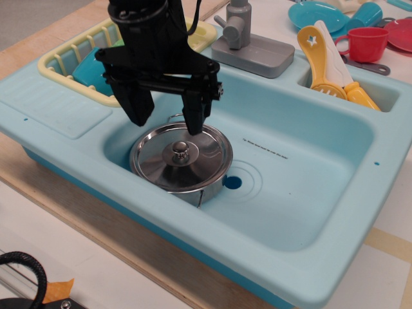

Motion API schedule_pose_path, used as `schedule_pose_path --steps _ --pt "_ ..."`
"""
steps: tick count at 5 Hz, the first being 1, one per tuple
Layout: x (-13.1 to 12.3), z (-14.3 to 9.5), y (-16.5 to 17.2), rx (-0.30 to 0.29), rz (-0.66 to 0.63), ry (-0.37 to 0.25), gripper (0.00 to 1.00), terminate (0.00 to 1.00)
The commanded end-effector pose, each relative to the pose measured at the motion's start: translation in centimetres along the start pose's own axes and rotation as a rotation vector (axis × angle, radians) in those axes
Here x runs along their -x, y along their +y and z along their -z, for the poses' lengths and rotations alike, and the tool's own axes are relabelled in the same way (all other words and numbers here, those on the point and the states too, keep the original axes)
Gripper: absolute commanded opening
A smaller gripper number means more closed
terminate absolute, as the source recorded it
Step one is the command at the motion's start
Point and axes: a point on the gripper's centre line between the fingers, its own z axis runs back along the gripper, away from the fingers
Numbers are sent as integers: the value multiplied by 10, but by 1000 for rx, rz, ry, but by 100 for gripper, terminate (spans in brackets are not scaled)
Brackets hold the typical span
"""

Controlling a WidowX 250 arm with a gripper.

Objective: Take lid off pot or pan

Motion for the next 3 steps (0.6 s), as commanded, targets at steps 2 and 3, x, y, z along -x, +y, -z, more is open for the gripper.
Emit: schedule_pose_path --steps 2,3 --pt "-8 18 2 8 8 -10 100 0" --pt "-10 25 1 17 13 6 100 0"
